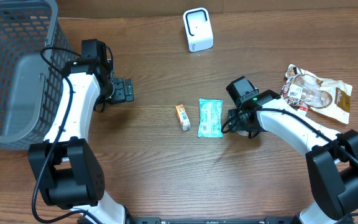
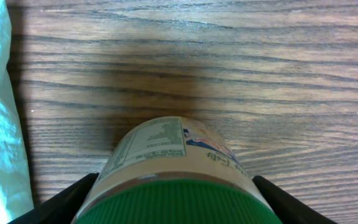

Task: Scan the item barcode

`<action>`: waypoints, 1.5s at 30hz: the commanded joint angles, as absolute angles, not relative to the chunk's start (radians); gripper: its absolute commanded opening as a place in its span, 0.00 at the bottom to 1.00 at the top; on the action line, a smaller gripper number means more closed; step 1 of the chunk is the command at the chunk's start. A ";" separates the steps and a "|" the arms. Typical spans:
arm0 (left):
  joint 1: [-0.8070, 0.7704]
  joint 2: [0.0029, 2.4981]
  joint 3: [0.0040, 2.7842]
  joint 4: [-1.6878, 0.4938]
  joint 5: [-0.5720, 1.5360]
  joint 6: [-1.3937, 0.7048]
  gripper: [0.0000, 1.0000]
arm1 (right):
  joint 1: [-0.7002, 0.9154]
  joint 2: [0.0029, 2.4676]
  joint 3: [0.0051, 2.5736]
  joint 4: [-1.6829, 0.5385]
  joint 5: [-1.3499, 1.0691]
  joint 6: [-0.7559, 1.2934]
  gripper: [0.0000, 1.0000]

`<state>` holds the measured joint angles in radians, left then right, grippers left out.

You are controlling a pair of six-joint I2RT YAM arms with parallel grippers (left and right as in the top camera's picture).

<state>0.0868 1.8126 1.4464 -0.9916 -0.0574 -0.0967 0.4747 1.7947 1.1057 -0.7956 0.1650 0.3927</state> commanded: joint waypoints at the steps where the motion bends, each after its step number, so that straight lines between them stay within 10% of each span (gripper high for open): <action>1: 0.085 1.818 1.448 -0.990 -0.062 -0.078 1.00 | 0.476 1.792 1.098 -0.790 0.179 0.401 0.80; 45: 0.085 1.818 1.448 -0.990 -0.062 -0.078 1.00 | 0.476 1.797 1.059 -0.743 0.183 0.395 0.72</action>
<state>0.0868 1.8126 1.4464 -0.9916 -0.0574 -0.0967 0.4747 1.7927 1.0805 -0.7502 0.1661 0.3923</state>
